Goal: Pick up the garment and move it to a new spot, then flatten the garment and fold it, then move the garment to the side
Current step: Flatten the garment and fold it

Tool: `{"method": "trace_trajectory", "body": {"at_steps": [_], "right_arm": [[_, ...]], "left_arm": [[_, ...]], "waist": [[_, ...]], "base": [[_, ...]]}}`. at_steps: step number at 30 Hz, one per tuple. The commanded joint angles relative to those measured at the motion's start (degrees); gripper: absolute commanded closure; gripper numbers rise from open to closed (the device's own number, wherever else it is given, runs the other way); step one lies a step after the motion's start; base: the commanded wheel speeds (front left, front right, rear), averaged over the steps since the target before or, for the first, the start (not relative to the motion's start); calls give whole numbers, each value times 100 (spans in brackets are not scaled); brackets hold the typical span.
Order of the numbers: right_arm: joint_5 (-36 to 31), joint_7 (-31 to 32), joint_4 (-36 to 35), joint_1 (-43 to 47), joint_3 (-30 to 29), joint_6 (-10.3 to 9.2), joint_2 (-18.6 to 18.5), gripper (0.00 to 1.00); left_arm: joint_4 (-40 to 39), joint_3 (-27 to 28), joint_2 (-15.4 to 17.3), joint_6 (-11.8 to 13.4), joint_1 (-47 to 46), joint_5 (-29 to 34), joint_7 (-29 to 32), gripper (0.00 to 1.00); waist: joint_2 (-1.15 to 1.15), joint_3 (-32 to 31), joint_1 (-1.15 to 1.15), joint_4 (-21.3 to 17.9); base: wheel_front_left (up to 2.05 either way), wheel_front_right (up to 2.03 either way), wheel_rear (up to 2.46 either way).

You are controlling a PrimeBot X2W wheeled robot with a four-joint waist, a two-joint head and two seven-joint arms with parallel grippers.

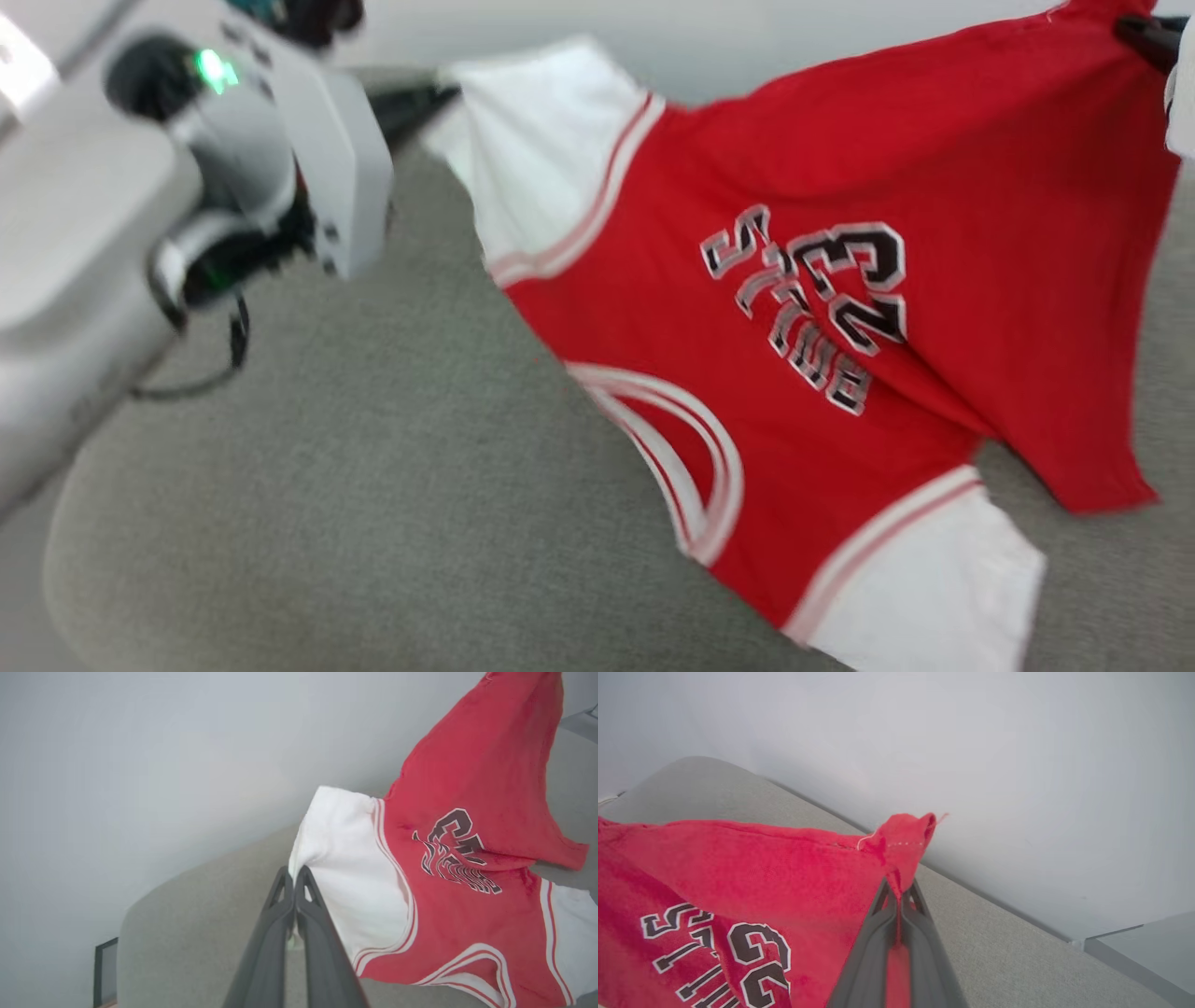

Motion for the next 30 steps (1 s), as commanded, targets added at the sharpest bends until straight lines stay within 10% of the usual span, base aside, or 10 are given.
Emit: {"method": "trace_trajectory", "body": {"at_steps": [1, 20, 30], "right_arm": [[36, -108, -67, -131, -12, -4, 20, 100], [-234, -800, 37, -657, -488, -4, 388, 100], [-870, -989, 181, -1104, -1068, -4, 706, 100]], "left_arm": [[132, 28, -32, -47, -165, 42, 56, 100], [1616, -18, -577, -239, -1933, 239, -204, 100], [1805, -183, -489, -238, -2722, 501, -693, 100]], "waist": [[0, -347, 0, -345], [0, -788, 0, -984], [0, 355, 0, -1344]], "base": [[0, 0, 0], [0, 0, 0], [0, 0, 0]]}}
